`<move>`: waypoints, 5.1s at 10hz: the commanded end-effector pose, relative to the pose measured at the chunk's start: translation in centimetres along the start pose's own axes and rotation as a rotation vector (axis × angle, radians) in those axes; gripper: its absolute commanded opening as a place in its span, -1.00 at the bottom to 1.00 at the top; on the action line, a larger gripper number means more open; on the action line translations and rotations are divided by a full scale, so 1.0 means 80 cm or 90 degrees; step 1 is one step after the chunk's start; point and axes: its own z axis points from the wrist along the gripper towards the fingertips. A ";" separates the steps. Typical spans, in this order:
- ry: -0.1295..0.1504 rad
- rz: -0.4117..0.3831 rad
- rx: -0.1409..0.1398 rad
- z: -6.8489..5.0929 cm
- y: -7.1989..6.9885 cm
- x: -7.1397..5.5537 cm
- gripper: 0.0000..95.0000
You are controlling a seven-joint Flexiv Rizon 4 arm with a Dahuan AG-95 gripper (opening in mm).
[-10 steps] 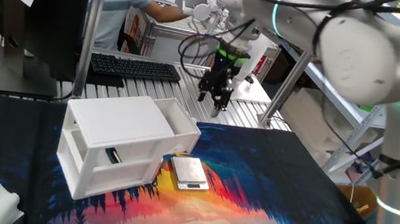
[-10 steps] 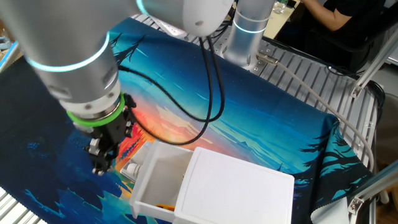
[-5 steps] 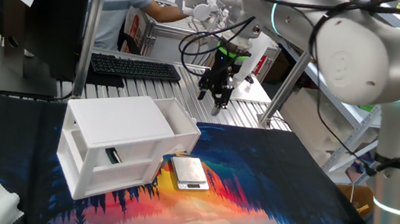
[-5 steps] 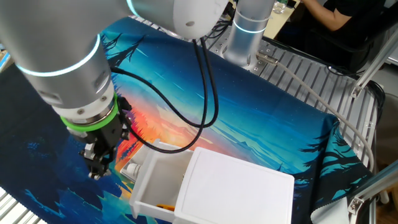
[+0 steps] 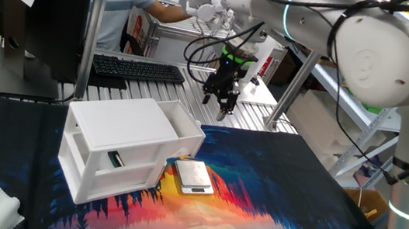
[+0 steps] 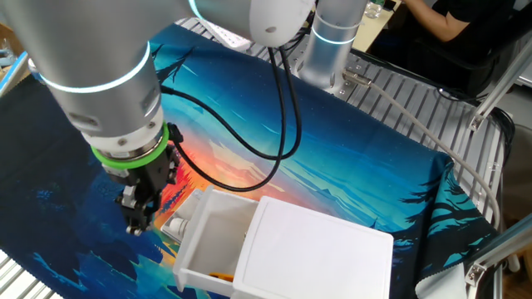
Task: Grasp the handle and open the drawer
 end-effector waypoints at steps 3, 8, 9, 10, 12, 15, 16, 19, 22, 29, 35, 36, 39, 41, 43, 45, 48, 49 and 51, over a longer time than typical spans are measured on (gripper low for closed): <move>-0.030 -0.058 0.015 0.010 0.003 0.012 0.60; -0.027 -0.043 0.014 0.020 -0.002 0.018 0.60; -0.025 -0.042 0.012 0.022 -0.004 0.017 0.60; -0.021 -0.039 0.006 0.028 -0.009 0.018 0.60; -0.026 -0.031 -0.001 0.036 -0.012 0.028 0.60; -0.029 -0.030 -0.008 0.044 -0.010 0.032 0.60; -0.030 -0.027 -0.011 0.048 -0.008 0.032 0.60; -0.036 -0.028 -0.019 0.061 -0.004 0.034 0.20; -0.035 -0.040 -0.021 0.064 -0.003 0.034 0.20; -0.045 -0.035 -0.025 0.064 -0.005 0.037 0.20; -0.047 -0.031 -0.027 0.065 -0.005 0.037 -0.20; -0.048 -0.030 -0.028 0.065 -0.005 0.037 -0.60; -0.054 -0.029 -0.032 0.066 -0.005 0.037 -1.00; -0.055 -0.029 -0.033 0.066 -0.005 0.037 -1.00; -0.054 -0.028 -0.033 0.066 -0.005 0.037 -1.00; -0.054 -0.030 -0.031 0.066 -0.004 0.037 -1.00; -0.053 -0.035 -0.029 0.065 -0.004 0.036 -1.00; -0.053 -0.035 -0.028 0.065 -0.004 0.036 -1.00; -0.055 -0.034 -0.028 0.065 -0.004 0.036 -1.00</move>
